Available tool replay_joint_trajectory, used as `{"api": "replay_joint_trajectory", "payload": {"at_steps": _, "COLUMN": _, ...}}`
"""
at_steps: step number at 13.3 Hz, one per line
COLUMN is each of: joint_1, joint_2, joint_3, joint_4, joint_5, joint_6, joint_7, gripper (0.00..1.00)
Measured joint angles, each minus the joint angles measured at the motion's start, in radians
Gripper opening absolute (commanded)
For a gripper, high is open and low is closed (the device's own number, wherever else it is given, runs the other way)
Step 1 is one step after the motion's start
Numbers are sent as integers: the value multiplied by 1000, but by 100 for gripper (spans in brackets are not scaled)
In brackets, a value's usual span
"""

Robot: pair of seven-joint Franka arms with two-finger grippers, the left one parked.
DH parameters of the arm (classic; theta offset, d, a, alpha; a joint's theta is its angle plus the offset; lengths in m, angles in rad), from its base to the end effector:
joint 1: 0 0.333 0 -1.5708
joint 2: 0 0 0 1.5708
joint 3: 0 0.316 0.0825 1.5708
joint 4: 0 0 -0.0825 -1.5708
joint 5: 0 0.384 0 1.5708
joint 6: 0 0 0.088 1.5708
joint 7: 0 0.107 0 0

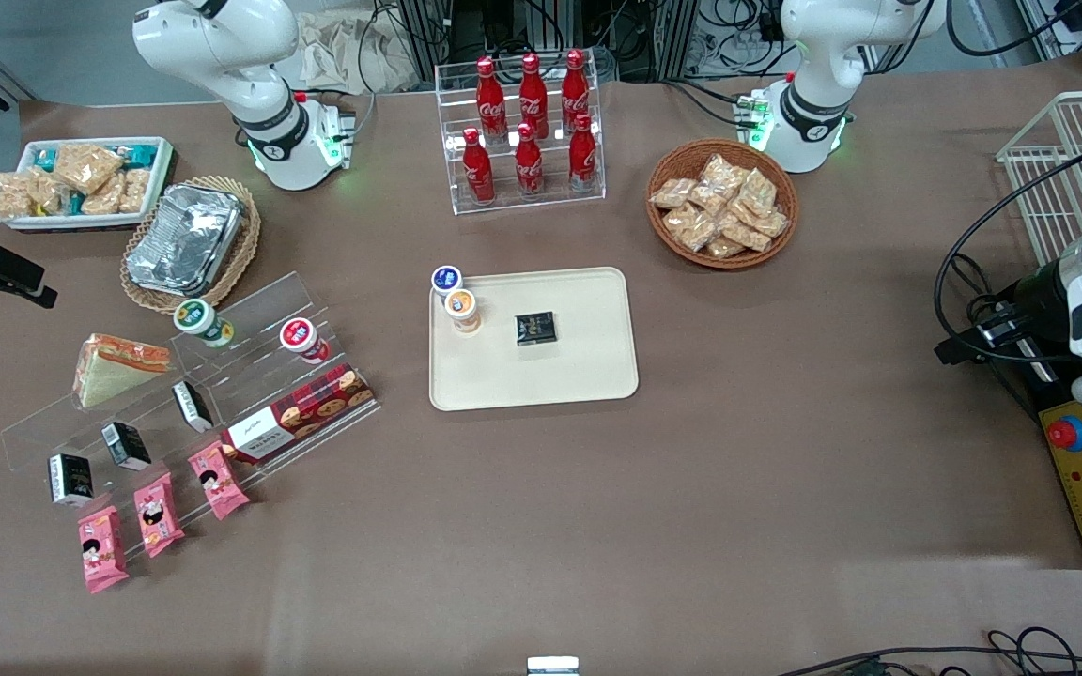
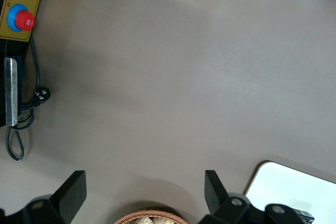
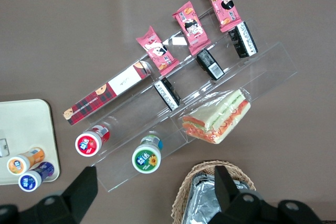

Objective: Place sandwich on tray

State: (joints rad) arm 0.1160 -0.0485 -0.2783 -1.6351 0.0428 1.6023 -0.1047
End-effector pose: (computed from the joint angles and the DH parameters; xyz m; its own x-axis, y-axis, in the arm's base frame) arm 0.5355 -0.0869 0.6226 0.9981 -0.0589 0.0196 -0.0578 -0.9968 -0.0543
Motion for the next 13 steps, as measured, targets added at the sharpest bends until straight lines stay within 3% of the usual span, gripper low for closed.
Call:
{"api": "replay_joint_trajectory", "payload": {"at_steps": 9, "joint_1": -1, "joint_2": 0, "joint_3": -1, "joint_4": -5, "joint_5": 0, "joint_6": -62, "joint_7": -26, "gripper": 99}}
{"api": "replay_joint_trajectory", "payload": {"at_steps": 13, "joint_1": -14, "joint_2": 0, "joint_3": -40, "joint_4": -22, "joint_5": 0, "joint_6": -109, "joint_7": -352, "gripper": 99}}
